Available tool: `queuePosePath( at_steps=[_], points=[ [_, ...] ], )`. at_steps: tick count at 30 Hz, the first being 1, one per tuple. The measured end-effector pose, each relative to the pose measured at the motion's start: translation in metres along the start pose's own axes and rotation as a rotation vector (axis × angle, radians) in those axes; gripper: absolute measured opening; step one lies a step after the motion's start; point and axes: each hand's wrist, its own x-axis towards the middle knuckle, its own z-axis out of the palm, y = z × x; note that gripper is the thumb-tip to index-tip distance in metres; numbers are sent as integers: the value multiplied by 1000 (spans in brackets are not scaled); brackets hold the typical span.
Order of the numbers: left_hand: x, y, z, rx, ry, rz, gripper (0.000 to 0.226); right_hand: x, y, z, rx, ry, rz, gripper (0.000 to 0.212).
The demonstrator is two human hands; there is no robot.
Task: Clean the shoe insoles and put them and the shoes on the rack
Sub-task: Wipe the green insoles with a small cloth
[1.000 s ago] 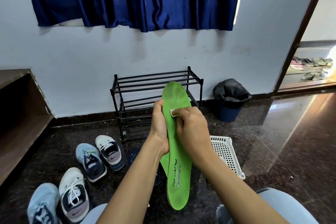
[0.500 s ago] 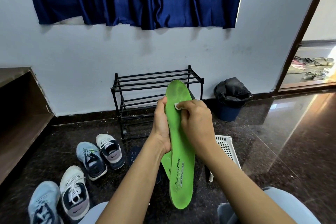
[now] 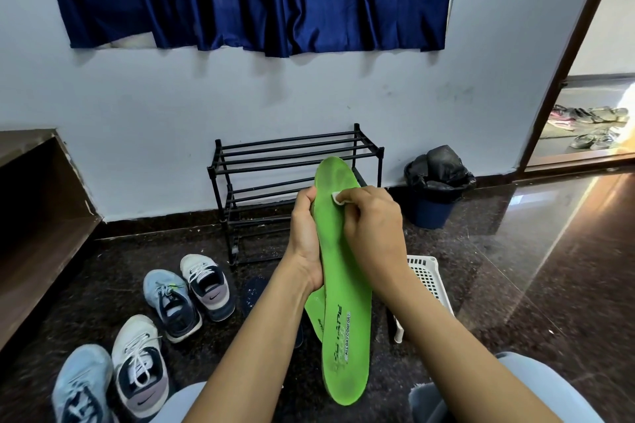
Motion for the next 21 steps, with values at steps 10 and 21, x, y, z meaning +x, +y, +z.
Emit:
queuePosePath(
  at_steps=[10, 21],
  points=[
    [1, 2, -3, -16, 21, 24, 53, -7, -5, 3, -1, -11, -39, 19],
    [1, 4, -3, -7, 0, 32, 56, -6, -3, 1, 4, -22, -49, 20]
  ],
)
